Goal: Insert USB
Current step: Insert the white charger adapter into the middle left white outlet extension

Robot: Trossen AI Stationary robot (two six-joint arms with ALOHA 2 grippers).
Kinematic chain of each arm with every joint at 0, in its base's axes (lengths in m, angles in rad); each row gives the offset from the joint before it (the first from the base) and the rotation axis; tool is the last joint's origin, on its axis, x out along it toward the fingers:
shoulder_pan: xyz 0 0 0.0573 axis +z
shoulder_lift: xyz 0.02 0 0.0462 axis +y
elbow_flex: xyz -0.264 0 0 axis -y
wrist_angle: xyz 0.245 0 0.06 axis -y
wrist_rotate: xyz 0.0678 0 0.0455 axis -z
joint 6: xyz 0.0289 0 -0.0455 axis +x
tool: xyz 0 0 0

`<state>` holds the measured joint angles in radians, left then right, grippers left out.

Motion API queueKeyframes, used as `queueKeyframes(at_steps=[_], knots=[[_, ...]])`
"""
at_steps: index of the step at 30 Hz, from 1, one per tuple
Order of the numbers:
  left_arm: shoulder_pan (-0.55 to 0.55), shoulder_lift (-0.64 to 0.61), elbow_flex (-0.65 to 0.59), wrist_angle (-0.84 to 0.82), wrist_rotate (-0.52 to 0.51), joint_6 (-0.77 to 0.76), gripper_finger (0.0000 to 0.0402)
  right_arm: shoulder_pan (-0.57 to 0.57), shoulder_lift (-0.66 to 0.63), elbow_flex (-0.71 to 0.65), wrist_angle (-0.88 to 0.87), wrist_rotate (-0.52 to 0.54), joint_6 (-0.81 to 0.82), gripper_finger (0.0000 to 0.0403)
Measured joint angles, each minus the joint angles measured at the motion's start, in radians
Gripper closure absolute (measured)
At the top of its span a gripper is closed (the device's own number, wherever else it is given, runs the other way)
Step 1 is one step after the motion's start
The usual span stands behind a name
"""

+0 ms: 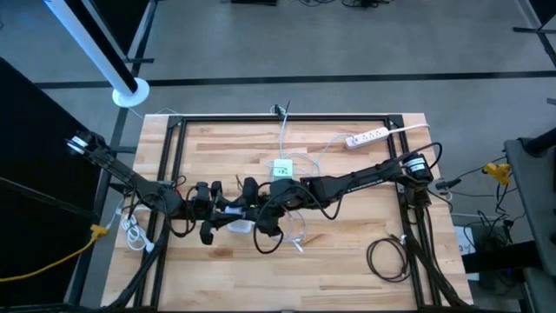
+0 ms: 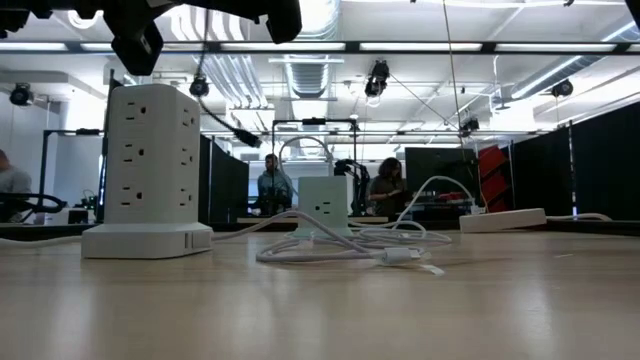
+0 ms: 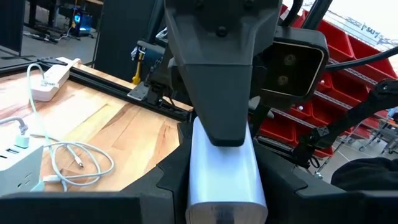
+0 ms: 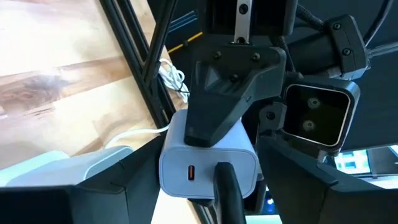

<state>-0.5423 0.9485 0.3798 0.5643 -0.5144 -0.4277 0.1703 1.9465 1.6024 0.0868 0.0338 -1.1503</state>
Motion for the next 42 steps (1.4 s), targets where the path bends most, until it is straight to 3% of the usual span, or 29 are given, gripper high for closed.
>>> queueKeyframes(at_steps=[9,20,27,30,35,42], knots=[[0.0,0.0,0.0,0.0,0.0,0.009,0.0283,0.0,0.0,0.0,-0.006,0.001,0.04,0.0207],[0.0,0.0,0.0,-0.008,-0.022,-0.001,0.0281,0.0,0.0,0.0,-0.007,0.02,0.034,0.0214],[-0.003,-0.045,-0.001,-0.132,-0.016,-0.007,0.0151,-0.001,-0.001,0.0,-0.007,0.028,0.075,0.0214],[-0.003,-0.073,-0.001,-0.205,-0.014,-0.042,0.0117,-0.002,-0.005,0.0,-0.025,0.028,0.085,0.0214],[-0.014,-0.145,-0.001,-0.29,0.007,-0.106,0.0102,-0.009,-0.005,0.0,-0.121,0.062,0.159,0.0214],[-0.026,-0.226,-0.001,-0.573,-0.001,-0.295,0.0117,-0.011,-0.013,-0.037,-0.255,0.067,0.311,0.0214]])
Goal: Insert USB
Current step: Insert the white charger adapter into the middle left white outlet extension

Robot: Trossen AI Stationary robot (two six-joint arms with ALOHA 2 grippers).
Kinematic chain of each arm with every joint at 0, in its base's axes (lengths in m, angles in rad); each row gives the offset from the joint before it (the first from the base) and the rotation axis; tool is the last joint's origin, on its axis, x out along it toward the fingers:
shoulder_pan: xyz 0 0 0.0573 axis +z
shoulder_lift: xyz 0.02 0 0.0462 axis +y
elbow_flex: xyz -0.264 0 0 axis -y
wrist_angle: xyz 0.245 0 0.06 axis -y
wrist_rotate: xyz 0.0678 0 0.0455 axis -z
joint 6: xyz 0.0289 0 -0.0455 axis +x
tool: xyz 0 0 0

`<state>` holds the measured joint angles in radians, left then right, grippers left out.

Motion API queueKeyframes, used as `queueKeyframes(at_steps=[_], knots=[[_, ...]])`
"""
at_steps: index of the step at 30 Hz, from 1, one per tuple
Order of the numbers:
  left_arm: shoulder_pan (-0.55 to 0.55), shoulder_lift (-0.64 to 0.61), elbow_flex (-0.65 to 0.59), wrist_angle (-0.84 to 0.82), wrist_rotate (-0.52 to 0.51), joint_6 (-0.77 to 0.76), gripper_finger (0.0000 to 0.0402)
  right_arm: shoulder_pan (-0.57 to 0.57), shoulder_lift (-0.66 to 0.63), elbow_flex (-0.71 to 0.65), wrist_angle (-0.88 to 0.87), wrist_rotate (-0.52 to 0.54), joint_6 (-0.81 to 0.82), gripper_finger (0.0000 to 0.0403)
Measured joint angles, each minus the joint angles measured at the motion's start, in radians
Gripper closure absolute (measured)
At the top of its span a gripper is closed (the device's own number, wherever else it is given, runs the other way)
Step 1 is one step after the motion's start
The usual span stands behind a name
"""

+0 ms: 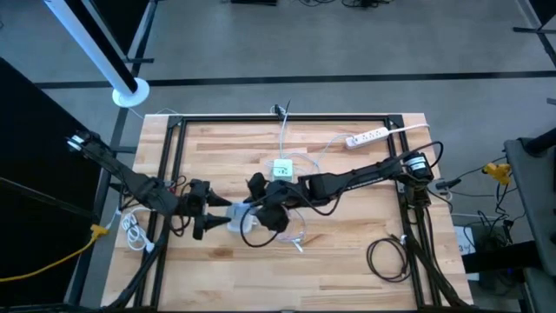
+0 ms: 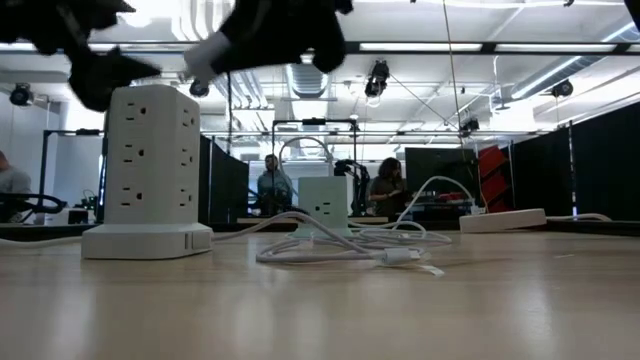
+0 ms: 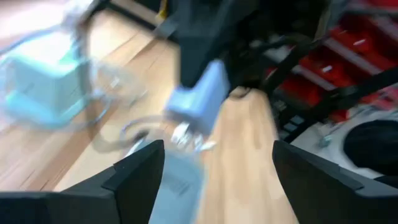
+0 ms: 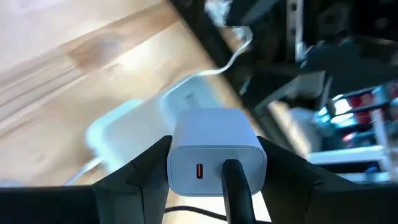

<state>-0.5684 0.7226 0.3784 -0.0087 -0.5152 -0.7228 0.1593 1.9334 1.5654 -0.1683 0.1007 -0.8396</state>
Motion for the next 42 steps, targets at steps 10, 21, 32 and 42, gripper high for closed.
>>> queueKeyframes(at_steps=[10,21,32,42], knots=[[-0.016,-0.011,0.006,-0.172,0.025,-0.177,0.0127,0.034,-0.069,-0.271,0.227,0.049,0.003,0.0214],[-0.018,-0.045,0.0,-0.143,0.061,-0.206,0.0127,0.105,-0.023,-0.562,0.882,0.222,-0.278,0.0214],[-0.018,0.026,-0.001,-0.206,0.058,-0.312,0.0127,0.097,0.101,-0.584,1.095,0.216,-0.492,0.0214],[-0.021,0.155,0.0,-0.185,0.058,-0.286,0.0127,0.068,0.114,-0.543,1.113,0.201,-0.55,0.0214]])
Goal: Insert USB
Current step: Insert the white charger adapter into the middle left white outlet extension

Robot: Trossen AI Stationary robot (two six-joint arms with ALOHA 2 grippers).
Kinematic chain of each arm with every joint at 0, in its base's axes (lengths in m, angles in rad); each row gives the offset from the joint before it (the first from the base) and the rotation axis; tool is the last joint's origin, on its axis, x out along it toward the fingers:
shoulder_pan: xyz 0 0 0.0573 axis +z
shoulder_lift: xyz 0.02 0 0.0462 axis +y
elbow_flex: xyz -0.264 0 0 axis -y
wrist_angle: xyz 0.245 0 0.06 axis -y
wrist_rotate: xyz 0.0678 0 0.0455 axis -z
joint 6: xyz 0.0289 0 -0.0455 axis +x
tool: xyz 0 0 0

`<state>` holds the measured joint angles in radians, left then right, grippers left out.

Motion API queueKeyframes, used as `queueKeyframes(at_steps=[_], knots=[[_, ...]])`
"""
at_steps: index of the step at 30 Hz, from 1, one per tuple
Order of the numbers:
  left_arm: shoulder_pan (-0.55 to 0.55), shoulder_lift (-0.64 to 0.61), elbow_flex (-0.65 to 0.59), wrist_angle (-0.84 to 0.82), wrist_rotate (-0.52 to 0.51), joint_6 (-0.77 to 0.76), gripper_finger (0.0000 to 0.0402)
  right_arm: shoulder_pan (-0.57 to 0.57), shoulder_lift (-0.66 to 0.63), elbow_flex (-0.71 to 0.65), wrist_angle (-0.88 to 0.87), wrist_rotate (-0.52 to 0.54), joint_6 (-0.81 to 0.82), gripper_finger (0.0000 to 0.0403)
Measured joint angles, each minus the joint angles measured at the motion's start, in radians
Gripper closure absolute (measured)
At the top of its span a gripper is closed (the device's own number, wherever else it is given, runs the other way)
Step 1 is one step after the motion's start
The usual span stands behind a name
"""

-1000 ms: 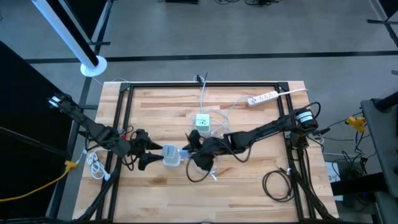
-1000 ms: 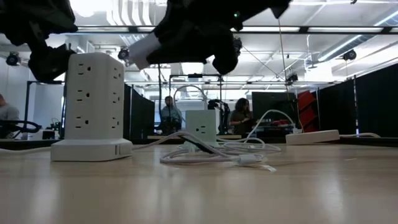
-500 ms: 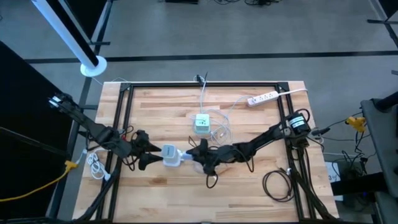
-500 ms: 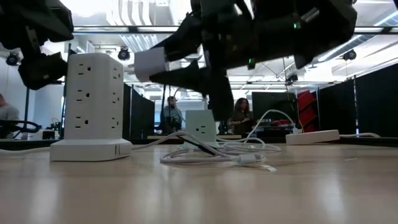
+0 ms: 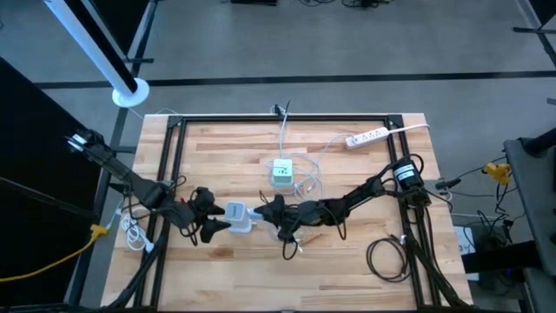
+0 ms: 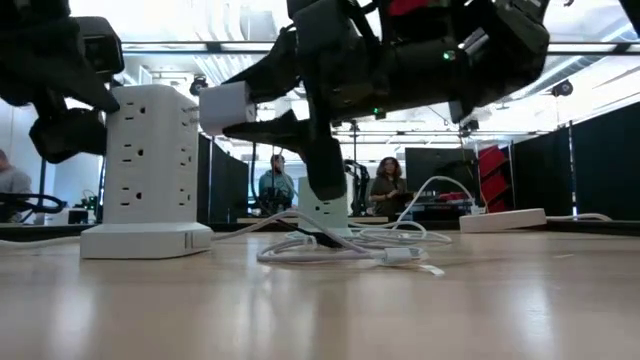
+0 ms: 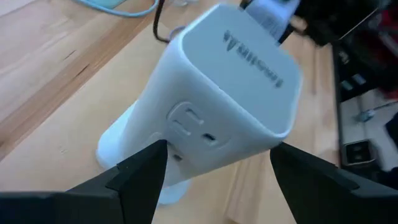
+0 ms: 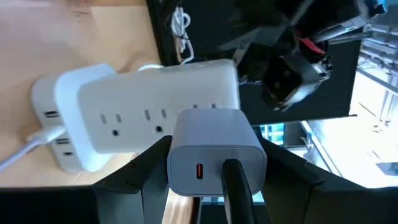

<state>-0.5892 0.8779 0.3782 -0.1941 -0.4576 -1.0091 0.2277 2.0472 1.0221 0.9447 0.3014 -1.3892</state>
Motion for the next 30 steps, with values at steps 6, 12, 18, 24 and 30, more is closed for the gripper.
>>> queueKeyframes(at_steps=[6,12,18,24,30], knots=[[-0.001,0.047,0.0,0.017,-0.014,0.054,0.0127,-0.007,0.012,0.041,-0.03,-0.034,-0.003,0.0214],[0.0,0.085,0.001,0.029,-0.016,0.068,0.0127,-0.008,0.05,0.07,-0.033,-0.039,-0.043,0.0214],[0.0,0.127,0.001,0.053,-0.023,0.063,0.0127,-0.007,0.079,0.113,-0.038,-0.004,-0.061,0.0214],[0.0,0.156,0.001,0.084,-0.029,0.054,0.0127,-0.002,0.08,0.16,-0.112,0.035,-0.047,0.0214],[0.0,0.158,0.106,-0.101,-0.016,0.02,0.0127,0.01,0.067,0.228,-0.328,0.099,0.036,0.0214]])
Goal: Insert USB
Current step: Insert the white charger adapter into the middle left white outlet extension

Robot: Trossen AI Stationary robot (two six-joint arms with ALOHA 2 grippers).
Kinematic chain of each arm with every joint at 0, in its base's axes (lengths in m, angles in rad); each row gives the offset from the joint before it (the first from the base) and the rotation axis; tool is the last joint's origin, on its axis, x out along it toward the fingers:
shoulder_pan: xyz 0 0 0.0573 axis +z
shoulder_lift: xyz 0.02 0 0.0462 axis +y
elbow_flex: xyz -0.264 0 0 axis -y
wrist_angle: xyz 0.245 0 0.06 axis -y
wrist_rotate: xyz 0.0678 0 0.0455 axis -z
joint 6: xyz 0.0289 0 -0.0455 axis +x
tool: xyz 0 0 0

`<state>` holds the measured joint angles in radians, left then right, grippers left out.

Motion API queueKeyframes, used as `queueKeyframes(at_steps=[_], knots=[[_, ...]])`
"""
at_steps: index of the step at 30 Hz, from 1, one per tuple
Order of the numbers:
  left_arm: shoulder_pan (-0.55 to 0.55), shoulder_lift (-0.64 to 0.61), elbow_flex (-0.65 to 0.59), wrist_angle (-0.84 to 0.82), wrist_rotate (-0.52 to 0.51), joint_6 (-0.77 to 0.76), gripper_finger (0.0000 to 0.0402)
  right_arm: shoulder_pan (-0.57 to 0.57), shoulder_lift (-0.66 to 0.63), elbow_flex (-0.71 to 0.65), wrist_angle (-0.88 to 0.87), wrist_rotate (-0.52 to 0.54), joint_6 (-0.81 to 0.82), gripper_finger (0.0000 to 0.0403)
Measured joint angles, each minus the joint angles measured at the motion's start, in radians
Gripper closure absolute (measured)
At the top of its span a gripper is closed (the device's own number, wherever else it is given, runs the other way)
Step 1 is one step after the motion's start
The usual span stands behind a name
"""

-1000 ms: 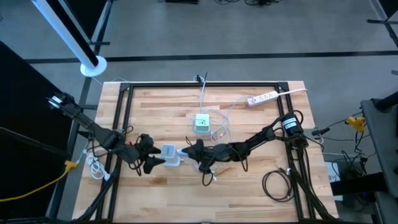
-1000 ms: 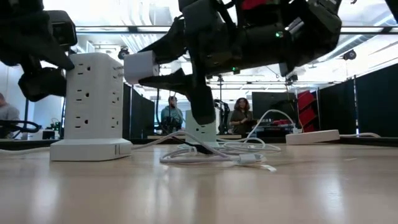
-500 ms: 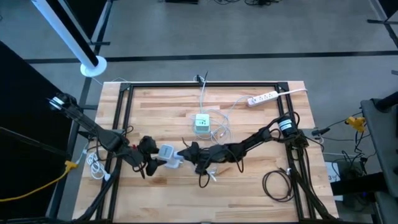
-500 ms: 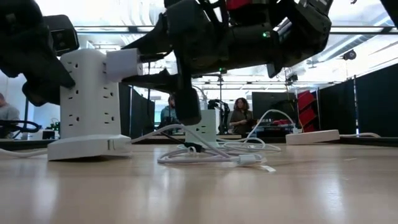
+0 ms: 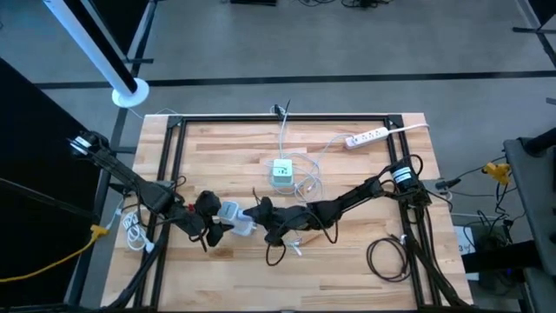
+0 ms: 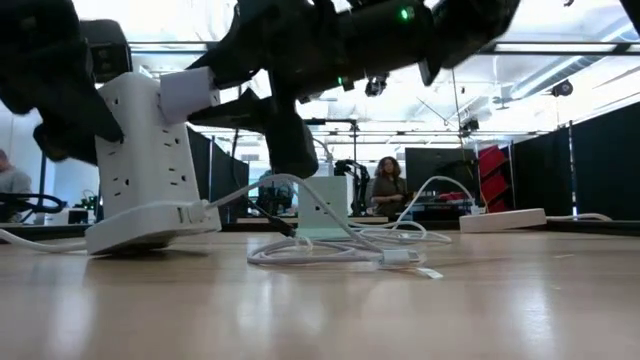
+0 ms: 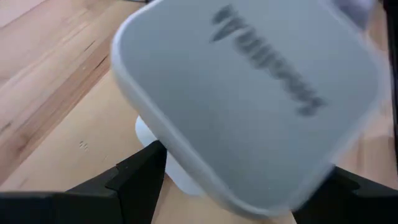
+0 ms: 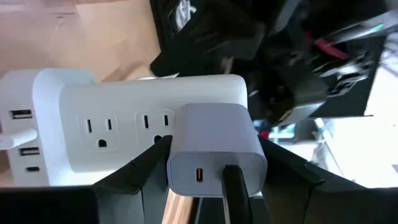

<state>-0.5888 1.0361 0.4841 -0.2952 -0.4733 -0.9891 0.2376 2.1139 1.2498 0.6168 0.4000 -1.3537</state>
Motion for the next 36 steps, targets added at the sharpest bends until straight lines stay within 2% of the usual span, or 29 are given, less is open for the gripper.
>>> queueKeyframes(at_steps=[4,10,26,36], knots=[[0.0,0.026,0.095,-0.178,0.005,-0.018,0.0127,0.014,0.001,0.048,-0.109,0.049,0.024,0.0214],[0.0,0.086,0.192,-0.291,0.0,-0.019,0.0127,0.034,0.002,0.08,-0.176,0.089,0.033,0.0214],[0.005,0.287,0.371,-0.473,-0.015,-0.026,0.0127,0.043,0.003,0.099,-0.226,0.154,0.14,0.0213],[0.026,0.31,0.376,-0.461,-0.024,-0.092,0.0127,0.061,0.004,0.099,-0.235,0.188,0.159,0.0213]])
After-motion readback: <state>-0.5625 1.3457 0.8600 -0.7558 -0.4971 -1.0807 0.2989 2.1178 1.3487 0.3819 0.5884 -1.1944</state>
